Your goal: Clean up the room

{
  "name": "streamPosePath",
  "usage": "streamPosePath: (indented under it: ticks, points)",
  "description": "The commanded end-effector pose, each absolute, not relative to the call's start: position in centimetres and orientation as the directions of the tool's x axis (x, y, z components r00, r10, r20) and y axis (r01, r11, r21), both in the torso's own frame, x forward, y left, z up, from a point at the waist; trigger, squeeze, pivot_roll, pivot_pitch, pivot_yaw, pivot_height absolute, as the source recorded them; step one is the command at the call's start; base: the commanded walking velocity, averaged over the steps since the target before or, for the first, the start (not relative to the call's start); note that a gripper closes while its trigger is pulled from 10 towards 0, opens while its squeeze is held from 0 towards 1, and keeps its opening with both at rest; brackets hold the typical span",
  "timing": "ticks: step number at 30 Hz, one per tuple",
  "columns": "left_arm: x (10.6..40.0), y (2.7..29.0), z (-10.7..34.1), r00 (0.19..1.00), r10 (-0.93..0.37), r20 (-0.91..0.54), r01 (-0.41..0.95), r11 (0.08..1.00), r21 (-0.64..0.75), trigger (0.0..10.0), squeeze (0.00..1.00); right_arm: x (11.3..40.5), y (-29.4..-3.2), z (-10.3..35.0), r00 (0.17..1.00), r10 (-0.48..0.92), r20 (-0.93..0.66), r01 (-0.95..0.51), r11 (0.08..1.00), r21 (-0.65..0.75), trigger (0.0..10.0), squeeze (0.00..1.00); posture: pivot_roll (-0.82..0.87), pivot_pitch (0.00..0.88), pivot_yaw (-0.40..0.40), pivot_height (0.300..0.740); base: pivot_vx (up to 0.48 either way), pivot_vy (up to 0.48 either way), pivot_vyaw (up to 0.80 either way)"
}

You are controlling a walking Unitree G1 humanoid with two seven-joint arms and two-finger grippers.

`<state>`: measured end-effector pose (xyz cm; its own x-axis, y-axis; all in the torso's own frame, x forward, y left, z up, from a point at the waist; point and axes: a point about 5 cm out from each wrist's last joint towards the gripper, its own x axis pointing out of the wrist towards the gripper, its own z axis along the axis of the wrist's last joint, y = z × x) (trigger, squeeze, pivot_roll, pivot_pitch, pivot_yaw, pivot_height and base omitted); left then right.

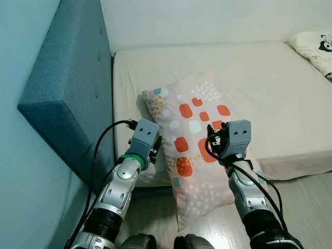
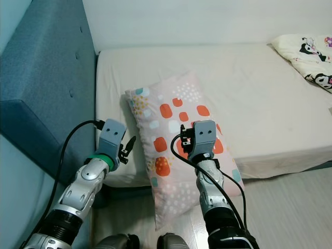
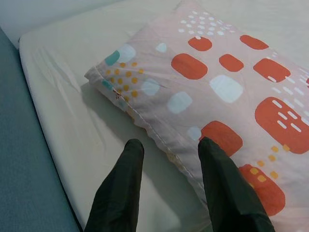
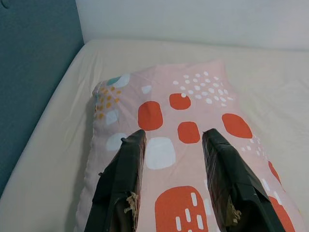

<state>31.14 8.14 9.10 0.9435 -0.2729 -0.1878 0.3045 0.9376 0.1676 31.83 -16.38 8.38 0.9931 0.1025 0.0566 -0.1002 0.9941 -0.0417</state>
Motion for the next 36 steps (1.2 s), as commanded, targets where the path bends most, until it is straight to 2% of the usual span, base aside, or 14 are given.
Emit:
streamPosePath:
  ticks: [1, 10, 28, 33, 36]
  points:
    - [30.9, 8.1, 8.8, 0.941, -0.274, -0.198, 0.307, 0.937, 0.165, 10.0, 0.0, 31.6, -16.7, 8.1, 0.995, 0.092, 0.049, -0.09, 0.995, -0.034, 10.0, 0.0, -0.01, 0.073, 0.037, 0.691, 0.0, 0.0, 0.0]
    - [30.9, 7.7, 9.1, 0.936, -0.279, -0.215, 0.303, 0.949, 0.089, 10.0, 0.0, 31.6, -17.1, 8.1, 0.996, 0.075, 0.047, -0.073, 0.996, -0.046, 10.0, 0.0, -0.01, 0.079, 0.039, 0.651, 0.0, 0.0, 0.0]
    - [31.1, 7.6, 9.5, 0.943, -0.261, -0.208, 0.288, 0.952, 0.107, 10.0, 0.0, 31.7, -17.0, 8.2, 0.996, 0.08, 0.046, -0.078, 0.996, -0.044, 10.0, 0.0, 0.0, 0.081, 0.041, 0.591, 0.0, 0.0, 0.0]
    - [31.8, 7.0, 11.1, 0.943, -0.257, -0.212, 0.264, 0.965, 0.002, 10.0, 0.0, 31.8, -17.0, 8.3, 0.994, 0.089, 0.056, -0.086, 0.995, -0.058, 10.0, 0.0, 0.0, 0.078, 0.04, 0.576, 0.0, 0.0, 0.0]
    - [32.1, 6.9, 11.7, 0.945, -0.259, -0.201, 0.262, 0.965, -0.012, 10.0, 0.0, 31.8, -16.9, 8.5, 0.994, 0.094, 0.063, -0.09, 0.994, -0.066, 10.0, 0.0, 0.0, 0.077, 0.04, 0.576, 0.0, 0.0, 0.0]
